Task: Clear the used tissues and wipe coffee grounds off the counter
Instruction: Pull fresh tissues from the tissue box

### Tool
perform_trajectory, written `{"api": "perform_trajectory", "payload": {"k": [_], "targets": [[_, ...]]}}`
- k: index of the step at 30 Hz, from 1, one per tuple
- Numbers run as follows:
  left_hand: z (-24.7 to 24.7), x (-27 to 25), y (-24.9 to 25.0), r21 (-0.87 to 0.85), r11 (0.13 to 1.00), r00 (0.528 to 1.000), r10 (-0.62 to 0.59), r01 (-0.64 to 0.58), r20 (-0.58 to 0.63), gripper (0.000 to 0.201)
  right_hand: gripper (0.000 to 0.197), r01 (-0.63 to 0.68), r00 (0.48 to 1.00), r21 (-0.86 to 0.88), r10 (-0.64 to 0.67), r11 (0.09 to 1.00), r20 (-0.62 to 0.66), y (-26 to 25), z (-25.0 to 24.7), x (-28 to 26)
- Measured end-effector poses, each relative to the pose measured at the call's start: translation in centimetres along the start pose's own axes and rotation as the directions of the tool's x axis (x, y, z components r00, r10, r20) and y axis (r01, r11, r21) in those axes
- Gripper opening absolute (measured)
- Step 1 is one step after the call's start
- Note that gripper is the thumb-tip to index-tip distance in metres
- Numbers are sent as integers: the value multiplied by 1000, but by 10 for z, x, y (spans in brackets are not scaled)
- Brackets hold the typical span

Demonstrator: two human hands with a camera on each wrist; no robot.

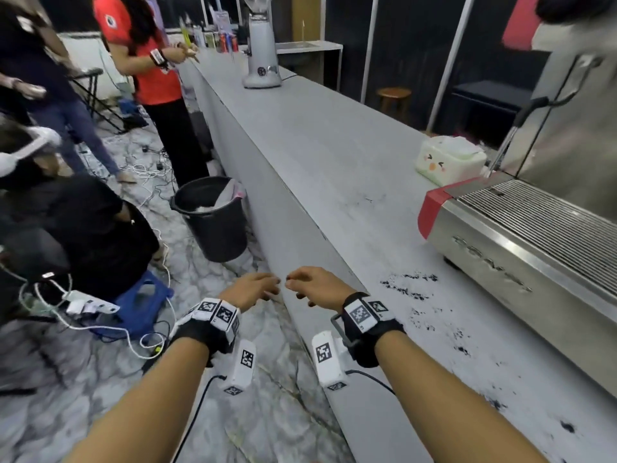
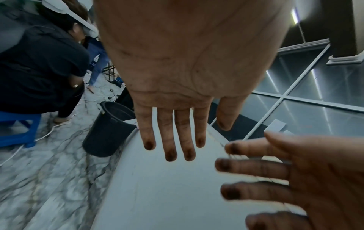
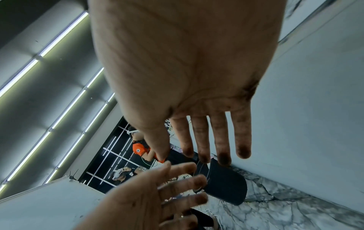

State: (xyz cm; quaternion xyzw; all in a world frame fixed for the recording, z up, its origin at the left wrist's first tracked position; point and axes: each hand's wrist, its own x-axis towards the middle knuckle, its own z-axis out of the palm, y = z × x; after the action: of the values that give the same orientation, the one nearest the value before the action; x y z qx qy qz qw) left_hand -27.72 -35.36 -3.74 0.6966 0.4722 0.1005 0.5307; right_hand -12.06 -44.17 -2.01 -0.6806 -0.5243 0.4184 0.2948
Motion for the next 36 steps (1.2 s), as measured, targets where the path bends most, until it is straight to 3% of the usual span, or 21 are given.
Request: {"api": "perform_trajectory", "payload": {"k": [6, 12, 20, 25, 33, 36], "targets": [[-48, 84, 56, 39, 996, 997, 78, -78, -2, 18, 38, -8, 999, 43, 10, 999, -42, -17, -45, 69], [-57, 154, 108, 78, 988, 990, 125, -130, 58, 19, 37, 16, 984, 144, 10, 989, -179, -28, -115, 122], [-36, 262, 187, 231, 948, 945, 148, -220, 290, 24, 35, 14, 880, 168, 68, 986, -470, -23, -227, 174], [-5, 335, 248, 240, 900, 863, 228, -364, 451, 26, 32, -17, 723, 196, 148, 980, -675, -11, -299, 195], [59, 418, 351, 145, 716, 641, 491, -682, 590, 24, 25, -87, 334, 294, 306, 952, -891, 18, -388, 182], [85, 438, 382, 105, 660, 575, 552, -744, 603, 25, 17, -144, 234, 308, 334, 941, -913, 30, -408, 171]]}}
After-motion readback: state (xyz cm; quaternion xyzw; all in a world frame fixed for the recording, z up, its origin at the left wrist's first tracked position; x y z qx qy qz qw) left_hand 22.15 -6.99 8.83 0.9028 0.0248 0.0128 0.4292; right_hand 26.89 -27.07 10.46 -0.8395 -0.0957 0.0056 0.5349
